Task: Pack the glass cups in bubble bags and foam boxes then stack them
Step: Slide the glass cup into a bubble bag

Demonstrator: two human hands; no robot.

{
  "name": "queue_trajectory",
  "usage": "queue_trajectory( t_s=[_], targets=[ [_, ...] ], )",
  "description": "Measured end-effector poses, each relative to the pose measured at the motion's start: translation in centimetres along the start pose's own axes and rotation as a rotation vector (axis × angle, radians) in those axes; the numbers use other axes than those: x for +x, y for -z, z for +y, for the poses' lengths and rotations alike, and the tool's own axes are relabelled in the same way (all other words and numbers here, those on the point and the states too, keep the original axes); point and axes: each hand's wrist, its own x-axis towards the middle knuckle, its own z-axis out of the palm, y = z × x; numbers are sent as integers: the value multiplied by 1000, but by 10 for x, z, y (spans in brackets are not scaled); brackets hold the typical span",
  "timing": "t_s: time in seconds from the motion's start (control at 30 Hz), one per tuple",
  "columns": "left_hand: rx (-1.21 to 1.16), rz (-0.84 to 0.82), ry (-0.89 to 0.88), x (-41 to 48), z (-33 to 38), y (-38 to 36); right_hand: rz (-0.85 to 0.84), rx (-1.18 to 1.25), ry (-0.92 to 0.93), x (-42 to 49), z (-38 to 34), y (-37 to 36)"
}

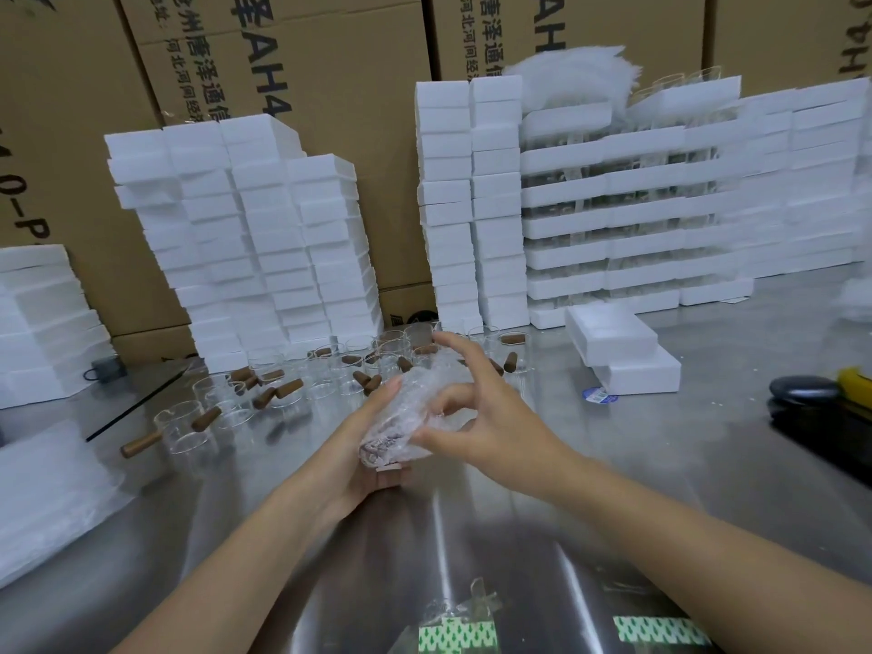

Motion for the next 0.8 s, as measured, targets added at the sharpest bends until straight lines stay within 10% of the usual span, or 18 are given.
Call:
queue_trajectory(
  t_s=[0.57, 0.8],
  targets=[
    [147, 124, -317, -4, 0, -6, 125, -474, 263, 1, 10, 9],
    [290, 125, -554, -3, 1, -8, -20, 49, 39, 4, 4, 11]
  ],
)
